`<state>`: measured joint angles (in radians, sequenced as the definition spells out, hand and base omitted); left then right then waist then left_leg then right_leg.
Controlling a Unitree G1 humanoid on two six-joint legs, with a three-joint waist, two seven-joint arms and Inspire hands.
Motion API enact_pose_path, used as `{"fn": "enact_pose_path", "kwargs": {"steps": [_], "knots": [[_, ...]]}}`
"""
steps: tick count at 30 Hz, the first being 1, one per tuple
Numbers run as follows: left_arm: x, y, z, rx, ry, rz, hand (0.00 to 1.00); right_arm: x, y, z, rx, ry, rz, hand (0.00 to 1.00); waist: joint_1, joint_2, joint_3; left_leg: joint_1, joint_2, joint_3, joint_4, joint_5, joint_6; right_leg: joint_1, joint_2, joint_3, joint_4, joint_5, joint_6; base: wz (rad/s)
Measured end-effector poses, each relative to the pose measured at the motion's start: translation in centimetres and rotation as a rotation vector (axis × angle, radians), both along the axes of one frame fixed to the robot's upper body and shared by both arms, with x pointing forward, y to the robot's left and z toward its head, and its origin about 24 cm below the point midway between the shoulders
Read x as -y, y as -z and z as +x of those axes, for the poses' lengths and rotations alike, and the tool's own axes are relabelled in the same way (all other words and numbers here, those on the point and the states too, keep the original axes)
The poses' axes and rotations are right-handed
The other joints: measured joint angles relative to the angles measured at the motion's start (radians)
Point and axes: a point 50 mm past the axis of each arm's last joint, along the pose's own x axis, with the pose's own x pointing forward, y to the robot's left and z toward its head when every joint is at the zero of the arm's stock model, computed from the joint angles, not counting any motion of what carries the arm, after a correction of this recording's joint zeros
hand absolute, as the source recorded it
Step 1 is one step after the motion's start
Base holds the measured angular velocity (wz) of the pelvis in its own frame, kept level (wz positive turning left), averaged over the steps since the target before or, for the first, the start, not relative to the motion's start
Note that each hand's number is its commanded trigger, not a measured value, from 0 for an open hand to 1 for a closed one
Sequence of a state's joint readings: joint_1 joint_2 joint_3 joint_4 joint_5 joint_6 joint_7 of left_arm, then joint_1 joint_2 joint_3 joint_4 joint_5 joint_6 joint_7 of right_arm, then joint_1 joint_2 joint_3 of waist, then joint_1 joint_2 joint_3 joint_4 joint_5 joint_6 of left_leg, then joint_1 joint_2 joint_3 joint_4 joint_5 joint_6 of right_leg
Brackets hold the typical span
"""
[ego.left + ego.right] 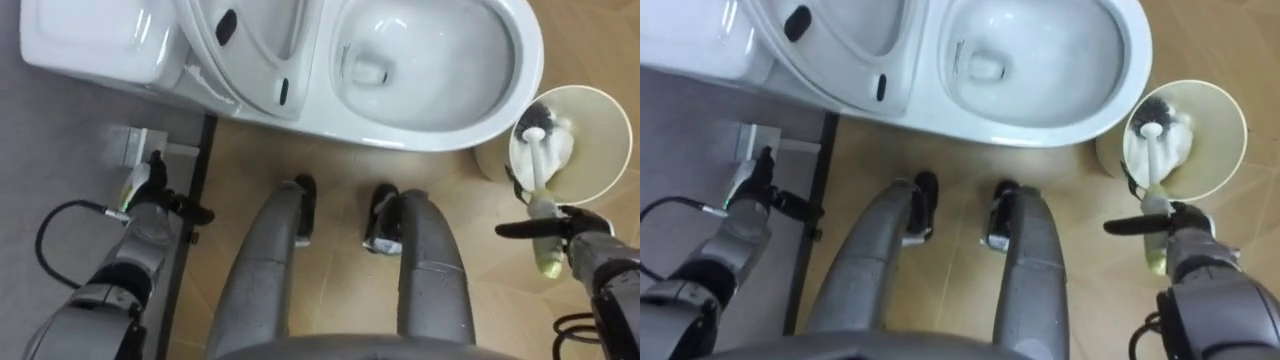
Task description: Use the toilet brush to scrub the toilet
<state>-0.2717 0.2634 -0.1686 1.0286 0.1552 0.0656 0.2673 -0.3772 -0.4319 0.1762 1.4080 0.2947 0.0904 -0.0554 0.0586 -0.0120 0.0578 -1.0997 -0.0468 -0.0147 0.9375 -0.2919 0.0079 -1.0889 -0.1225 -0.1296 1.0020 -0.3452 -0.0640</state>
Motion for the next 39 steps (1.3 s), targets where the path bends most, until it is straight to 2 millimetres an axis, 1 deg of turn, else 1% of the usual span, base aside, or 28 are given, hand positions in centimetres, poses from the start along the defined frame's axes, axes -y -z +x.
{"fn": "enact_pose_path", "kwargs": {"steps": [1,3,8,11,12,16,19,23,25,29,35,36,37,38,39], "knots": [[0.1,-0.1,0.2,0.008,-0.001,-0.004,0.0,0.0,-0.1,0.2,0.0,-0.011,-0.001,0.0,0.0,-0.001,0.0003,-0.011,-0.001,-0.002,0.006,-0.002,-0.003,-0.01,0.0,-0.001,0.007,-0.001,-0.001,0.0],[0.3,-0.6,0.9,0.036,0.005,-0.006,0.0,-0.1,-0.1,0.3,-0.011,-0.041,-0.008,0.0,-0.001,0.0,0.0004,-0.04,0.0,-0.012,0.033,-0.004,-0.004,-0.033,-0.001,-0.013,0.029,-0.007,-0.01,0.06],[0.7,-1.6,2.1,0.093,0.018,-0.001,0.0,0.1,-0.2,0.2,-0.034,-0.072,-0.029,0.0,0.003,0.0,0.0004,-0.063,0.0,-0.017,0.055,-0.012,-0.013,-0.054,0.0,-0.013,0.047,-0.011,-0.013,0.01],[0.8,-2.0,2.7,0.116,0.009,-0.006,0.0,0.2,-0.3,0.3,-0.036,-0.07,-0.033,0.0,0.004,0.004,0.0004,-0.075,0.0,-0.016,0.07,-0.018,-0.013,-0.065,0.001,-0.013,0.06,-0.016,-0.012,0.0],[0.9,-2.1,2.8,0.122,0.008,-0.011,0.0,0.3,-0.3,0.2,-0.036,-0.069,-0.035,0.0,0.004,0.006,0.0018,-0.077,-0.001,-0.016,0.071,-0.018,-0.012,-0.067,0.002,-0.013,0.061,-0.016,-0.012,0.0],[1.1,-1.9,2.6,0.116,0.021,-0.001,0.0,0.7,-0.4,0.0,-0.045,-0.066,-0.047,0.0,0.009,0.021,0.0006,-0.079,-0.001,-0.012,0.074,-0.022,-0.007,-0.067,0.002,-0.011,0.061,-0.016,-0.008,0.0],[1.5,-1.9,2.6,0.127,0.019,-0.017,0.0,1.3,-0.7,-0.3,-0.057,-0.056,-0.06,0.0,0.024,0.03,-0.0015,-0.091,-0.001,-0.011,0.083,-0.026,-0.005,-0.078,0.001,-0.01,0.068,-0.017,-0.006,0.0],[2.1,-2.2,3.0,0.139,0.056,-0.013,0.0,1.7,-0.8,-0.5,-0.062,-0.038,-0.062,0.0,0.032,0.031,-0.0021,-0.125,-0.002,-0.01,0.11,-0.03,-0.002,-0.112,0.0,-0.008,0.096,-0.024,-0.006,0.0],[2.1,-2.2,3.0,0.139,0.059,-0.012,0.0,1.7,-0.8,-0.5,-0.052,-0.022,-0.049,0.0,0.029,0.032,-0.0016,-0.131,-0.002,-0.01,0.112,-0.03,-0.003,-0.118,0.0,-0.008,0.099,-0.024,-0.006,0.0],[2.1,-2.2,3.1,0.141,0.043,-0.034,0.0,1.8,-0.8,-0.6,-0.031,0.015,-0.012,0.0,0.029,0.034,-0.0017,-0.135,-0.001,-0.01,0.131,-0.041,-0.007,-0.122,0.0,-0.006,0.117,-0.036,-0.009,0.0],[2.2,-2.3,3.2,0.143,0.034,-0.063,0.0,1.7,-0.7,-0.6,0.032,0.128,0.067,0.0,0.026,0.035,-0.0024,-0.157,-0.001,-0.01,0.138,-0.041,-0.01,-0.147,0.0,-0.006,0.128,-0.036,-0.011,0.0],[2.2,-2.3,3.3,0.142,0.038,-0.066,0.0,1.6,-0.7,-0.6,0.037,0.135,0.077,0.51,0.026,0.035,-0.0024,-0.163,-0.001,-0.009,0.138,-0.041,-0.01,-0.153,0.0,-0.005,0.129,-0.036,-0.011,0.0],[2.2,-2.3,3.3,0.143,0.039,-0.066,0.0,1.6,-0.7,-0.6,0.039,0.139,0.081,0.62,0.025,0.035,-0.0024,-0.165,-0.001,-0.009,0.138,-0.041,-0.01,-0.155,-0.001,-0.005,0.13,-0.037,-0.012,0.0],[2.2,-2.4,3.3,0.144,0.043,-0.065,0.0,1.6,-0.7,-0.6,0.045,0.151,0.089,1.0,0.026,0.035,-0.0024,-0.17,-0.001,-0.008,0.138,-0.041,-0.01,-0.161,0.0,-0.004,0.13,-0.037,-0.012,0.0],[2.2,-2.4,3.3,0.143,0.05,-0.061,0.0,1.6,-0.7,-0.6,0.048,0.154,0.092,1.0,0.025,0.035,-0.0024,-0.176,-0.001,-0.007,0.138,-0.041,-0.01,-0.168,0.0,-0.003,0.131,-0.037,-0.012,0.0]]}}
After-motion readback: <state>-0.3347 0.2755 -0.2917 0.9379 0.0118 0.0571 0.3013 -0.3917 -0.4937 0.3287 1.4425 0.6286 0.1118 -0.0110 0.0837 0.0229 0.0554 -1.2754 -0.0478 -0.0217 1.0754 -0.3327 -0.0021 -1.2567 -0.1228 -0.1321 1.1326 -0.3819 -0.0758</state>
